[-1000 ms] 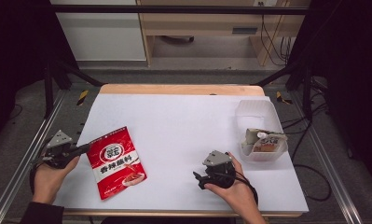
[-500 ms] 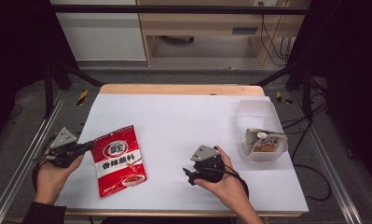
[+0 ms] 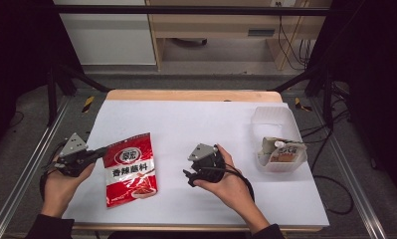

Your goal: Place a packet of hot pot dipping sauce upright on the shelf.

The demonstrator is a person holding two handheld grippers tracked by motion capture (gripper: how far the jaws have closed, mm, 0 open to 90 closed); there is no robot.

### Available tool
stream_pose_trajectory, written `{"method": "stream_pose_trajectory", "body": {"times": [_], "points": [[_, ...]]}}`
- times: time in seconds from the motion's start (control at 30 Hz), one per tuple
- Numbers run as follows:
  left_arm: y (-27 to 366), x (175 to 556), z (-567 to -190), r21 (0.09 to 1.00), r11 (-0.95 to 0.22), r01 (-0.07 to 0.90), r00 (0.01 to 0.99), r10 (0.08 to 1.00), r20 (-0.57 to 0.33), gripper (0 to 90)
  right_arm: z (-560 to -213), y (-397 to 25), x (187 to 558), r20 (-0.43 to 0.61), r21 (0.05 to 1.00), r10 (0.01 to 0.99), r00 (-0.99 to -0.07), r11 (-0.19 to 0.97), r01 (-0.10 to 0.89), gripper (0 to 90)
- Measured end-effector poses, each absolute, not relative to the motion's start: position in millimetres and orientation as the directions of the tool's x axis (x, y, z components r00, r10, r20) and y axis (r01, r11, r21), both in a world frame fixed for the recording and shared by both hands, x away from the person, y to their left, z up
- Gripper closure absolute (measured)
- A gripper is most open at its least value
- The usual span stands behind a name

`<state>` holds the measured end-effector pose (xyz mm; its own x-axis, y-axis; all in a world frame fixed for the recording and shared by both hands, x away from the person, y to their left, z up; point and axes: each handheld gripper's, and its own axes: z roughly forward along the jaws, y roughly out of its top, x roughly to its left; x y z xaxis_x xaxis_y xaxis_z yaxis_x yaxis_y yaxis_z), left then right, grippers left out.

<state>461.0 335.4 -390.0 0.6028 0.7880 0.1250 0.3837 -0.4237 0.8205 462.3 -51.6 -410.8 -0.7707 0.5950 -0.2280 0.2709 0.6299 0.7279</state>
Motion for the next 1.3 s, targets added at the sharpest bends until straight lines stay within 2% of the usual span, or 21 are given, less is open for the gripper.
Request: {"method": "stream_pose_trajectory", "body": {"times": [0.3,0.97,1.3], "points": [[324.1,465.9,-381.9,0.829,-0.426,0.362,0.624,0.772,0.124,90.0,-402.0,-48.8,473.2,-0.243,0.708,0.591,-0.770,0.650,0.276,16.7],[291.9,466.4,-345.4,0.825,-0.495,0.272,0.668,0.714,0.208,90.0,-386.7,-48.0,480.6,-0.255,0.706,0.579,-0.775,0.659,0.259,16.2],[272.1,460.7,-336.8,0.823,-0.516,0.238,0.702,0.677,0.222,90.0,-377.0,-45.2,485.6,-0.242,0.707,0.546,-0.802,0.665,0.239,13.2]]}}
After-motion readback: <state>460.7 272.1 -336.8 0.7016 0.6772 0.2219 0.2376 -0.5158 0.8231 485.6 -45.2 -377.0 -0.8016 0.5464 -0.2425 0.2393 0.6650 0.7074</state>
